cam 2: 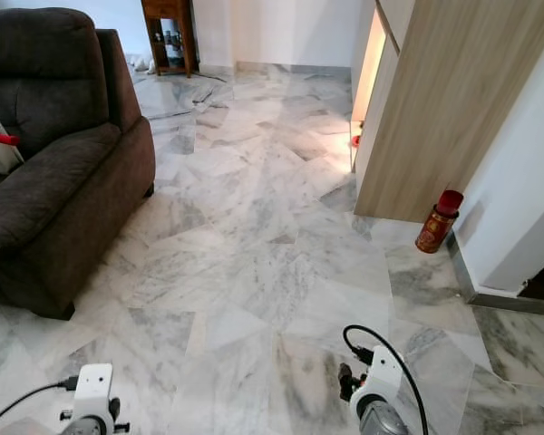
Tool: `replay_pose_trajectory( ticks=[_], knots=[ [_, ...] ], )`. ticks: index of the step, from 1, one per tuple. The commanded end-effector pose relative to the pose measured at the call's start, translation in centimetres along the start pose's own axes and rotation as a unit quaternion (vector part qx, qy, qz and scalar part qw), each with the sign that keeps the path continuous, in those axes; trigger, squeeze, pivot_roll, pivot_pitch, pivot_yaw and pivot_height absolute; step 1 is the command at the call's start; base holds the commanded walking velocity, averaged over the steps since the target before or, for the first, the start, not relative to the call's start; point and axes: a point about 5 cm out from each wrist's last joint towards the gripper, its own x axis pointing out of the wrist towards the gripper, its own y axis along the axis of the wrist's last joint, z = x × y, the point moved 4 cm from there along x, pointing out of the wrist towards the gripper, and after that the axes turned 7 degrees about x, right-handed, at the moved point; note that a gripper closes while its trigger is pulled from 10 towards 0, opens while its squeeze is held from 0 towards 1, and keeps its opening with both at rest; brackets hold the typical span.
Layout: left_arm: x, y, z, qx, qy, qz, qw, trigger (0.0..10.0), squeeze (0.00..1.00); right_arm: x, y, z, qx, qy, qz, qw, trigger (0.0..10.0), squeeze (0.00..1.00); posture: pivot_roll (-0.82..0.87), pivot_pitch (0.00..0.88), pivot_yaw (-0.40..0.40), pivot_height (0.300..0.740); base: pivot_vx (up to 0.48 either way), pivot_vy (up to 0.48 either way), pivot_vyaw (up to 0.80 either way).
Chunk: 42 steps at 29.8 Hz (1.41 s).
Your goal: Picking trash to rubbish bin
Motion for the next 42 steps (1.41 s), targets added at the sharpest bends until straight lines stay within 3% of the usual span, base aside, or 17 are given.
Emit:
replay_pose_trajectory(
  ticks=[1,6,18,42],
  knots=[
    [-0.1,-0.2,0.0,-0.01,0.005,-0.001,1.0,10.0,0.0,0.0,0.5,0.1,-0.006,0.002,0.007,1.0,10.0,0.0,-0.18,0.0,-0.037,0.74,0.0,0.0,0.0],
    [-0.1,-0.2,0.2,-0.006,0.001,0.0,1.0,10.0,0.0,-0.2,0.2,0.9,-0.003,-0.011,0.003,1.0,10.0,0.0,-0.18,0.0,-0.038,0.74,0.0,0.0,0.8],
    [0.0,-0.2,-0.5,-0.001,0.007,0.0,1.0,10.0,0.0,-0.3,-0.5,1.0,0.001,-0.014,-0.003,1.0,10.0,0.0,-0.17,0.0,-0.03,0.74,0.0,0.0,0.8],
    [-0.2,-0.7,0.8,0.001,-0.007,-0.007,1.0,10.0,0.0,-0.4,-0.6,1.2,0.004,-0.016,-0.004,1.0,10.0,0.0,-0.16,0.0,-0.042,0.74,0.0,0.0,0.8]
  ],
)
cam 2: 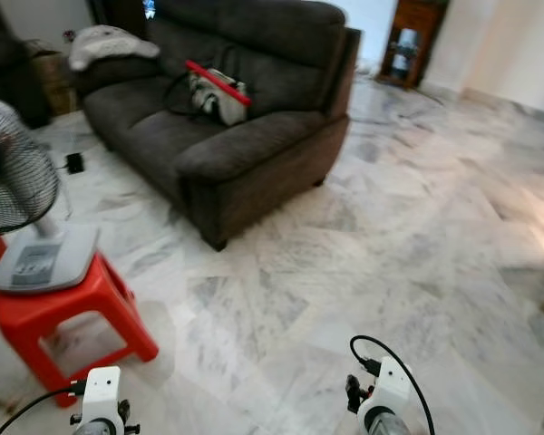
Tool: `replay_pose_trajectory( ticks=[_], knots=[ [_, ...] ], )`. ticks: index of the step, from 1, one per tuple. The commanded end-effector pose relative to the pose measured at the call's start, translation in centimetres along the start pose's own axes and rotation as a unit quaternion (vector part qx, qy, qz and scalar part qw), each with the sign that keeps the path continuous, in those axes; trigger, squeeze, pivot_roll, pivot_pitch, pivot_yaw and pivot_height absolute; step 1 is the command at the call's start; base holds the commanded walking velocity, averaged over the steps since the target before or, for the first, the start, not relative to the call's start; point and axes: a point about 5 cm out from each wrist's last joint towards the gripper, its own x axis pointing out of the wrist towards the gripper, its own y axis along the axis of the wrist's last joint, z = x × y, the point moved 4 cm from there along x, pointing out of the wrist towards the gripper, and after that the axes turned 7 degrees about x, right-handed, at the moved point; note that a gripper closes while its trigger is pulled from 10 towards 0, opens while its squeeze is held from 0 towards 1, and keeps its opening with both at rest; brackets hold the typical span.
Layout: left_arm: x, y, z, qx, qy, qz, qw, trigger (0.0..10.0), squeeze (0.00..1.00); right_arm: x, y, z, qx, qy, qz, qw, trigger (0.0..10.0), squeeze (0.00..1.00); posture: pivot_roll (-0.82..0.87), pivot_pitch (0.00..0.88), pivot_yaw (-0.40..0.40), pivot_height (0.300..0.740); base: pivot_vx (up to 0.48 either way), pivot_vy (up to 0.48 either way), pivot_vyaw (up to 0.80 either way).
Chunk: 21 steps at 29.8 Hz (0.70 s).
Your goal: Picking trash to rubbish bin
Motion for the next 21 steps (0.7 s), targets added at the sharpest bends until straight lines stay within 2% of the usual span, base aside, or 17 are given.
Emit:
replay_pose_trajectory(
  ticks=[1,10,21],
  knots=[
    [-0.05,-0.32,0.21,0.003,-0.001,-0.007,1.0,10.0,0.0,-0.06,0.06,0.31,0.003,-0.005,0.002,1.0,10.0,0.0,-0.16,0.0,-0.044,0.74,0.0,0.0,0.8],
    [-0.15,-0.76,0.43,-0.008,-0.001,-0.015,1.0,10.0,0.0,-0.03,0.2,0.28,0.0,-0.003,0.003,1.0,10.0,0.0,-0.16,0.0,-0.051,0.74,0.0,0.0,0.8],
    [-0.21,-0.89,0.85,0.002,-0.008,-0.015,1.0,10.0,0.0,-0.07,0.19,0.42,0.0,-0.003,0.003,1.0,10.0,0.0,-0.17,0.0,-0.052,0.74,0.0,0.0,0.8]
  ],
)
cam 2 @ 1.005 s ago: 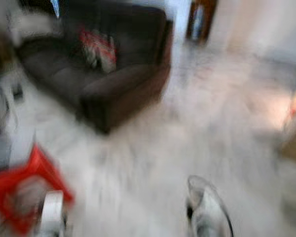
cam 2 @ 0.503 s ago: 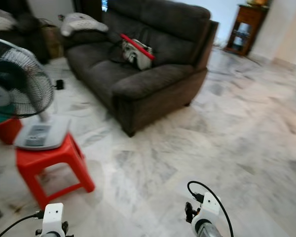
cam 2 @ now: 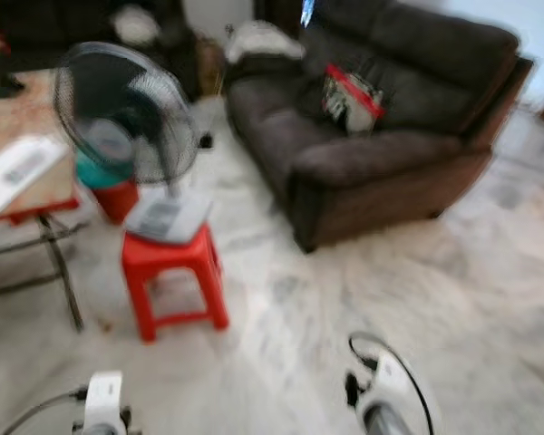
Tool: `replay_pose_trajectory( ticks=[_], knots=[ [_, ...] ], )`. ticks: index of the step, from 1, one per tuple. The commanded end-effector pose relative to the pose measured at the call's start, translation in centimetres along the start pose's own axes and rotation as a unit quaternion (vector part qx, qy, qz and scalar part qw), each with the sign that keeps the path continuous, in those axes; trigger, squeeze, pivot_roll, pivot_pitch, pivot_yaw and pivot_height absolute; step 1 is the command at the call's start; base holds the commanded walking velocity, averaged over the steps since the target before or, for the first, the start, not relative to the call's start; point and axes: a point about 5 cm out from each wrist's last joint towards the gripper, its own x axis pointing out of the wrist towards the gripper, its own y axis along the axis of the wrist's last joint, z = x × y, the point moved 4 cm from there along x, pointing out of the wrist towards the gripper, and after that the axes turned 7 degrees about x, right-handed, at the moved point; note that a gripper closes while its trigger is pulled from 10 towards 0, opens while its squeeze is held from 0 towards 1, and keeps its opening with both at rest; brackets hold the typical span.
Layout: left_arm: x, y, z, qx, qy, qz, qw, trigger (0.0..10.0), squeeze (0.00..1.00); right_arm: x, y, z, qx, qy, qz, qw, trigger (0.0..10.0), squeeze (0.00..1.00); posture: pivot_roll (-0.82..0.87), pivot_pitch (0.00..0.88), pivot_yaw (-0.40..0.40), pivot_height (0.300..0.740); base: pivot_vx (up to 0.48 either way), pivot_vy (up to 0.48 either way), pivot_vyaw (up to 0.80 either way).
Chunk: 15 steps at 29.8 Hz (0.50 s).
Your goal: Picking trash to rubbish bin
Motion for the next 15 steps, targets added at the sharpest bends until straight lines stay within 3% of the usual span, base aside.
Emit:
replay_pose_trajectory(
  ticks=[1,15],
  knots=[
    [0.01,-0.05,-0.22,0.006,0.002,-0.002,1.0,10.0,0.0,0.16,0.31,-0.69,0.003,0.009,0.005,1.0,10.0,0.0,-0.17,0.0,-0.052,0.74,0.0,0.0,0.8],
    [-0.01,-0.2,-0.13,0.006,0.002,-0.005,1.0,10.0,0.0,0.18,0.35,-0.75,-0.004,0.012,0.003,1.0,10.0,0.0,-0.16,0.0,-0.059,0.74,0.0,0.0,0.8]
  ],
)
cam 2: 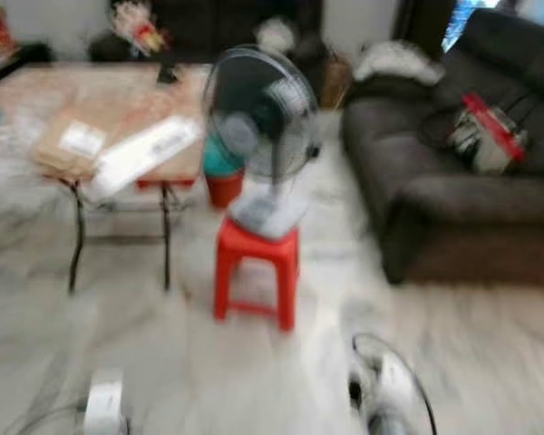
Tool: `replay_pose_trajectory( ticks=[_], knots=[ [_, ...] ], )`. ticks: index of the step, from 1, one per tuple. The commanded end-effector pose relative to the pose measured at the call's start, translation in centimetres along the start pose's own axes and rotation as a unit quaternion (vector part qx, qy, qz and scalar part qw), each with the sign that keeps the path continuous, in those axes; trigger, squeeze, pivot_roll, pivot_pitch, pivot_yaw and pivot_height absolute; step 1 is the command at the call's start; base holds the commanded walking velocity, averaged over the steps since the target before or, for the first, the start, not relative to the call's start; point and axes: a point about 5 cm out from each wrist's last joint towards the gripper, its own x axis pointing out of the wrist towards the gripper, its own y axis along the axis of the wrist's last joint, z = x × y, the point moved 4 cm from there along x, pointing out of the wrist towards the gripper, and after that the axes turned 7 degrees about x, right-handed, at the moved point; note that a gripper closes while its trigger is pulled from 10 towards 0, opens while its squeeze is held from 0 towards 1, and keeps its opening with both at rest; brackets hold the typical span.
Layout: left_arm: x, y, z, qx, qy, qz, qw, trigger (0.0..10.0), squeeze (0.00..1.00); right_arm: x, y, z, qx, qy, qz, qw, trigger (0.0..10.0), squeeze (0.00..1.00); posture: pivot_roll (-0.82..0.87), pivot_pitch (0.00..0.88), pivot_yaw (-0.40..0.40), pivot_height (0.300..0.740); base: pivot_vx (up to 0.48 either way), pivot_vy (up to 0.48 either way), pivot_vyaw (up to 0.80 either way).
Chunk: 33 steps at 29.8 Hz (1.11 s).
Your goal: Picking trash to rubbish bin
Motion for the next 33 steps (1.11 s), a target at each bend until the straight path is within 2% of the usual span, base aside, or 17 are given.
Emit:
replay_pose_trajectory(
  ticks=[1,6,10,16,23,33],
  knots=[
    [0.1,0.6,0.6,0.004,-0.006,0.008,1.0,10.0,0.0,-0.1,0.5,1.0,-0.003,-0.01,0.005,1.0,10.0,0.0,-0.17,0.0,-0.058,0.74,0.0,0.0,0.8],
    [0.0,0.4,0.8,0.016,-0.011,0.006,1.0,10.0,0.0,-0.1,0.8,1.0,0.006,-0.01,0.01,1.0,10.0,0.0,-0.17,0.0,-0.054,0.74,0.0,0.0,0.74],
    [0.1,0.7,1.0,0.014,-0.012,0.012,1.0,10.0,0.0,-0.1,0.9,1.0,0.012,-0.012,0.011,1.0,10.0,0.0,-0.17,0.0,-0.055,0.74,0.0,0.0,0.0],
    [0.2,2.6,1.3,0.008,-0.015,0.047,0.999,10.0,0.0,0.1,1.6,0.6,0.019,-0.002,0.023,1.0,10.0,0.0,-0.17,0.0,-0.059,0.74,0.0,0.0,0.0],
    [0.3,2.1,1.2,-0.004,-0.013,0.031,0.999,10.0,0.0,0.1,1.8,0.7,0.022,-0.009,0.026,0.999,10.0,0.0,-0.17,0.0,-0.06,0.74,0.0,0.0,0.0],
    [0.1,1.4,1.4,0.0,-0.015,0.02,1.0,10.0,0.0,0.1,1.7,1.1,0.024,-0.019,0.022,0.999,10.0,0.0,-0.17,0.0,-0.058,0.74,0.0,0.473,0.0]
  ],
)
